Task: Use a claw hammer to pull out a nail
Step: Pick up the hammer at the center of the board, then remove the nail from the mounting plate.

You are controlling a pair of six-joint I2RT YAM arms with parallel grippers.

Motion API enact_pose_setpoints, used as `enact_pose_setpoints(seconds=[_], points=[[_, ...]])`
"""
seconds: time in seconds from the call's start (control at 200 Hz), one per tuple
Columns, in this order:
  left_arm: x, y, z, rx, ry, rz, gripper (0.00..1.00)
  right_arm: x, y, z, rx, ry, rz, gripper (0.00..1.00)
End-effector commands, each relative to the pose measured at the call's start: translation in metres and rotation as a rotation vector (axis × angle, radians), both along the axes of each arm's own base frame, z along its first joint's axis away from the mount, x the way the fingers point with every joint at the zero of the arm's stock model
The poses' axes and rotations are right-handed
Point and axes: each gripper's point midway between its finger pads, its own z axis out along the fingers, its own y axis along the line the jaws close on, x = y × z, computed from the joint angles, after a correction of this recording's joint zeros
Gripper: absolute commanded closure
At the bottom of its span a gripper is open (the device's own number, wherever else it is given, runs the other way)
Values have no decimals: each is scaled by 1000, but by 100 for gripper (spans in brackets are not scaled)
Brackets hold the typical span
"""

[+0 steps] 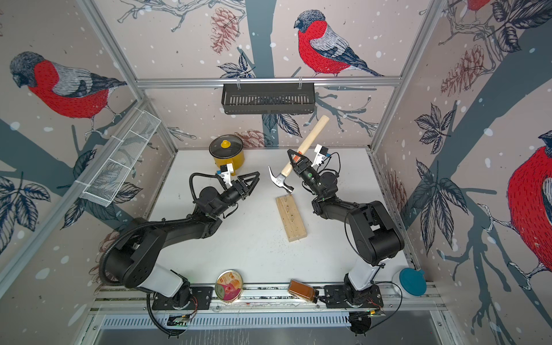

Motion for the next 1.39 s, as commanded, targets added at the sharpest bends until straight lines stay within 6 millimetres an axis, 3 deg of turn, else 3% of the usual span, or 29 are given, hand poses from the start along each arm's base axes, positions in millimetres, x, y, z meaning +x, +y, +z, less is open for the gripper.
enact_pose_setpoints(seconds=[0.0,0.17,0.4,0.745,0.795,1.106,1.386], points=[[2,4,-14,188,-10,25,37,-9,-2,16,-49,-79,-17,98],[3,14,-11,320,-35,72,39,-14,1,12,-176,-85,-44,98],[3,24,-24,392,-22,79,43,-31,6,9,-407,-130,-114,98],[0,14,-50,434,-7,1,44,-59,8,-8,-705,-189,-223,99],[-1,12,-55,429,-2,-13,44,-66,5,-2,-727,-210,-243,99],[-2,8,-84,433,31,-47,50,-78,-5,-25,-885,-191,-292,99],[-5,3,-103,437,37,-81,52,-93,-13,-33,-1005,-185,-328,99]])
